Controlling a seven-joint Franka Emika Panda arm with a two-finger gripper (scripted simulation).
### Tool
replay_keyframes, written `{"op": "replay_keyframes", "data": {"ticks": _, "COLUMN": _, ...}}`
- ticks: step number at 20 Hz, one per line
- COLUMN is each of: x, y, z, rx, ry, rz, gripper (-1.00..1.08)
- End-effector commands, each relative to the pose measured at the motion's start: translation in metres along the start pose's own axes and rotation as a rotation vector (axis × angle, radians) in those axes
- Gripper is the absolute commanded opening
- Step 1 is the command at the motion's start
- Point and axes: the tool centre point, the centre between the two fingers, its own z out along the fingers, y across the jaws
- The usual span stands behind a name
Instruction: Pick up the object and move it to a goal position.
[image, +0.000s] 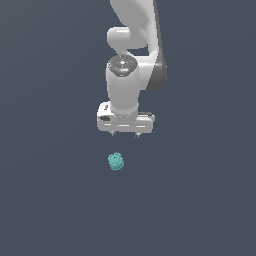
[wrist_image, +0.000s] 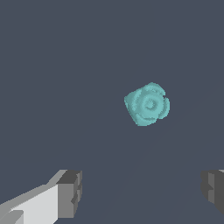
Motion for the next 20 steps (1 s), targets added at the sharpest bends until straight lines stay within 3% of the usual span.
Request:
{"op": "replay_keyframes", "data": {"ticks": 1, "x": 0.000, "y": 0.000, "z": 0.000, "rx": -0.001, "ry": -0.001, "rz": 0.000, "gripper": 1.00}}
{"op": "replay_keyframes", "data": {"ticks": 11, "x": 0.010, "y": 0.007, "z": 0.012, "rx": -0.004, "ry": 0.003, "rz": -0.074, "gripper": 1.00}}
{"op": "replay_keyframes", "data": {"ticks": 20, "x": 0.033, "y": 0.021, "z": 0.043, "rx": -0.009, "ry": 0.011, "rz": -0.247, "gripper": 1.00}}
